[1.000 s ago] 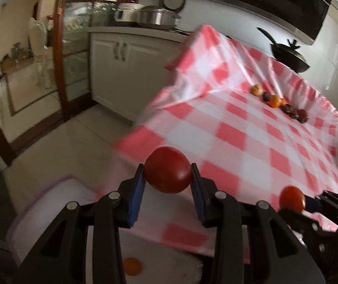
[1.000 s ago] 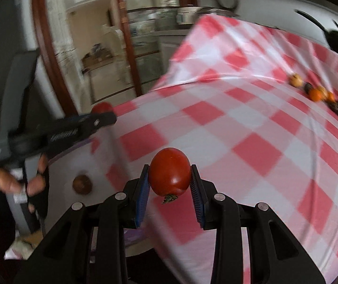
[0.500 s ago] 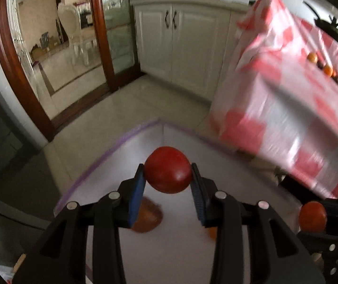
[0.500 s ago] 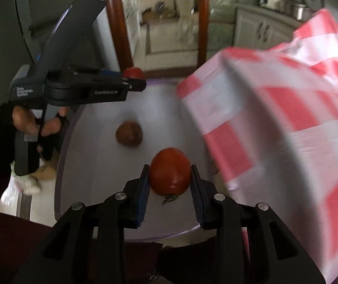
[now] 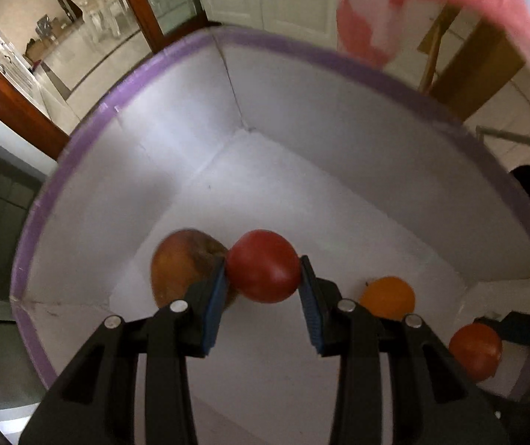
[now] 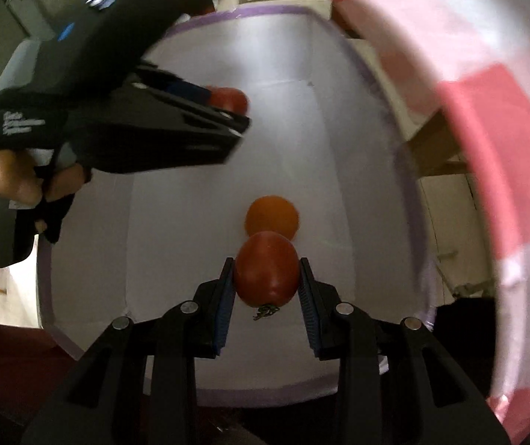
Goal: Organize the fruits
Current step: 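Open both tools to drop the tomatoes into the white box, then move both tools back over the fruits on the table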
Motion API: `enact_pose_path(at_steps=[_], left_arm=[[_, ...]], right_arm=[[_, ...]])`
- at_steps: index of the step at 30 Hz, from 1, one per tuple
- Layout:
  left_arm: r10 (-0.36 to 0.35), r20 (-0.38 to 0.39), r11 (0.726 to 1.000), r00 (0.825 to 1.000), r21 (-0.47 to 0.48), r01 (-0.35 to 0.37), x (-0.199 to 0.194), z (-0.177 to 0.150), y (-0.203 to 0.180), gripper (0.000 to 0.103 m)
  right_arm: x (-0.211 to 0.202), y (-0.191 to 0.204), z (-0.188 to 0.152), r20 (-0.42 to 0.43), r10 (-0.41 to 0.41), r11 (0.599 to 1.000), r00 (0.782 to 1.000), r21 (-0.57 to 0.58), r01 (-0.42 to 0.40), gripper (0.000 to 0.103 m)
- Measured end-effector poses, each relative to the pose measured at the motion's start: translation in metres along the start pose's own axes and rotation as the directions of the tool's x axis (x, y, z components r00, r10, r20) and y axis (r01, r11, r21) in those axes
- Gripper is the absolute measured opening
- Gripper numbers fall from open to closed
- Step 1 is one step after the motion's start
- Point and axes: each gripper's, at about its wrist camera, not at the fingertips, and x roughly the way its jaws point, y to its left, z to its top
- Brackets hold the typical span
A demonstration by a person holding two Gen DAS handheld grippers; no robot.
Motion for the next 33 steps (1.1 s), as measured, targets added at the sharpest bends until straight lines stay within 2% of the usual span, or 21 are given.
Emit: enact_pose_path(at_steps=[6, 8, 9, 10, 15, 20, 24, 26, 28, 30, 31, 33], left_arm=[[-0.002, 0.004, 1.000, 1.000, -0.002, 0.002, 0.000, -0.005, 0.002, 0.039], [-0.004, 0.010, 1.000, 1.000, -0.013, 0.004, -0.002, -0.004, 0.004, 0.051], [-0.002, 0.017, 1.000, 1.000, -0.019, 0.002, -0.004, -0.002, 0.003, 0.069], [0.021, 0.041, 0.999, 0.999, -0.026, -0.020, -0.010, -0.001, 0.004, 0.080], [0.063, 0.080, 0.998, 0.995, -0.009, -0.063, -0.021, 0.008, 0.001, 0.081], [0.102, 0.106, 0.995, 0.989, -0.010, -0.101, -0.039, 0.012, -0.002, 0.090], [0.158, 0.126, 0.987, 0.979, -0.043, -0.154, -0.059, 0.017, -0.006, 0.092], [0.202, 0.169, 0.977, 0.965, -0.100, -0.188, -0.079, 0.027, 0.000, 0.092], [0.239, 0.248, 0.967, 0.939, -0.148, -0.207, -0.111, 0.036, 0.002, 0.092], [0.249, 0.338, 0.965, 0.907, -0.166, -0.203, -0.144, 0.047, -0.003, 0.094], [0.244, 0.407, 0.967, 0.880, -0.170, -0.189, -0.168, 0.056, -0.012, 0.098], [0.208, 0.497, 0.977, 0.842, -0.155, -0.149, -0.199, 0.070, -0.030, 0.101]], right_arm=[[0.002, 0.016, 0.001, -0.013, 0.005, 0.998, 1.000, -0.062, -0.006, 0.035], [-0.001, 0.012, 0.004, 0.005, 0.003, 0.998, 1.000, -0.064, -0.002, 0.038], [-0.005, 0.011, 0.004, 0.019, 0.002, 0.998, 1.000, -0.058, -0.001, 0.043], [-0.008, 0.009, 0.003, 0.027, 0.004, 0.999, 1.000, -0.053, -0.003, 0.048], [-0.027, 0.006, 0.005, 0.090, 0.022, 0.999, 0.996, -0.037, -0.019, 0.049], [-0.044, 0.011, 0.006, 0.141, 0.041, 0.998, 0.989, -0.050, -0.034, 0.051], [-0.071, 0.013, 0.007, 0.215, 0.074, 0.996, 0.974, -0.064, -0.062, 0.056], [-0.094, 0.009, 0.004, 0.281, 0.087, 0.995, 0.956, -0.061, -0.073, 0.057], [-0.127, -0.001, 0.001, 0.379, 0.086, 0.996, 0.921, -0.035, -0.078, 0.068], [-0.163, -0.018, -0.007, 0.483, 0.053, 0.997, 0.874, 0.015, -0.069, 0.070], [-0.178, -0.028, -0.012, 0.522, 0.021, 0.998, 0.853, 0.043, -0.051, 0.070], [-0.207, -0.046, -0.025, 0.580, -0.061, 0.994, 0.812, 0.113, -0.006, 0.070]])
